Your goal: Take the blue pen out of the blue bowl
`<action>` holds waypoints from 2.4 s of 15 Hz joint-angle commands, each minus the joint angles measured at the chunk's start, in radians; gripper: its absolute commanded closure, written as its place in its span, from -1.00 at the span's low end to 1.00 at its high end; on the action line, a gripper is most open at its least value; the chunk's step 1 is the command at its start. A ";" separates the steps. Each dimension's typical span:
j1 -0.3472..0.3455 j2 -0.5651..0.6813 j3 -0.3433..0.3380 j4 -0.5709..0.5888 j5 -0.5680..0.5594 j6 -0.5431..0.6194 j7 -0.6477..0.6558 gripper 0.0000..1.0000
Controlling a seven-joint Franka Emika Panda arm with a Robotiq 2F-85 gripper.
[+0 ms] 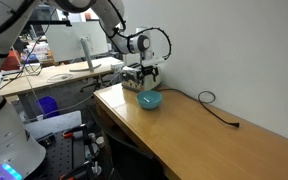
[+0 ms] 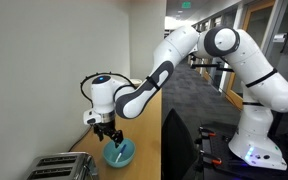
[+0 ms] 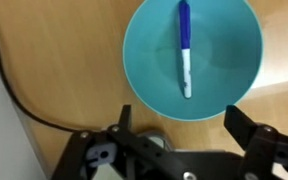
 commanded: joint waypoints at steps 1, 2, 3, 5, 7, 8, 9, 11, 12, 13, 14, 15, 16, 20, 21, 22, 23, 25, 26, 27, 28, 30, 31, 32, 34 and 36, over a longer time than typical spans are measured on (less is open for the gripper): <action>0.008 0.001 -0.007 0.004 0.007 -0.002 -0.004 -1.00; 0.001 0.003 -0.003 0.004 0.013 0.000 -0.012 -1.00; -0.013 0.005 0.005 -0.006 0.023 0.013 -0.030 -1.00; -0.044 -0.010 0.015 -0.061 0.023 0.055 -0.074 -1.00; -0.081 -0.038 0.021 -0.151 0.023 0.124 -0.120 -1.00; -0.105 -0.047 0.027 -0.196 0.018 0.172 -0.163 -1.00; -0.125 -0.050 0.033 -0.237 0.019 0.217 -0.198 -1.00; -0.163 -0.046 0.041 -0.307 0.026 0.291 -0.255 -1.00; -0.172 -0.044 0.040 -0.333 0.025 0.317 -0.265 -1.00; -0.178 -0.040 0.036 -0.356 0.019 0.342 -0.273 -1.00; -0.176 -0.047 0.033 -0.380 0.017 0.353 -0.268 -1.00; -0.177 -0.050 0.029 -0.403 0.010 0.373 -0.269 -1.00; -0.172 -0.058 0.026 -0.426 0.004 0.387 -0.266 -1.00; -0.147 -0.075 0.022 -0.447 -0.001 0.389 -0.251 -1.00; -0.138 -0.071 0.018 -0.432 -0.002 0.381 -0.246 -1.00; -0.135 -0.070 0.019 -0.420 0.002 0.371 -0.248 -1.00; -0.128 -0.062 0.017 -0.398 0.005 0.356 -0.247 -1.00; -0.125 -0.046 0.018 -0.358 0.013 0.330 -0.251 -1.00; -0.127 -0.037 0.019 -0.336 0.019 0.316 -0.254 -1.00; -0.122 -0.030 0.011 -0.318 0.018 0.308 -0.246 -1.00; -0.121 -0.020 0.009 -0.295 0.021 0.291 -0.246 -1.00; -0.122 0.007 0.007 -0.250 0.028 0.262 -0.249 -1.00; -0.120 0.025 0.004 -0.223 0.032 0.248 -0.244 -1.00; -0.120 0.040 0.004 -0.201 0.037 0.233 -0.242 -1.00; -0.122 0.068 0.006 -0.166 0.051 0.215 -0.240 -1.00; -0.127 0.085 0.006 -0.156 0.065 0.215 -0.233 -1.00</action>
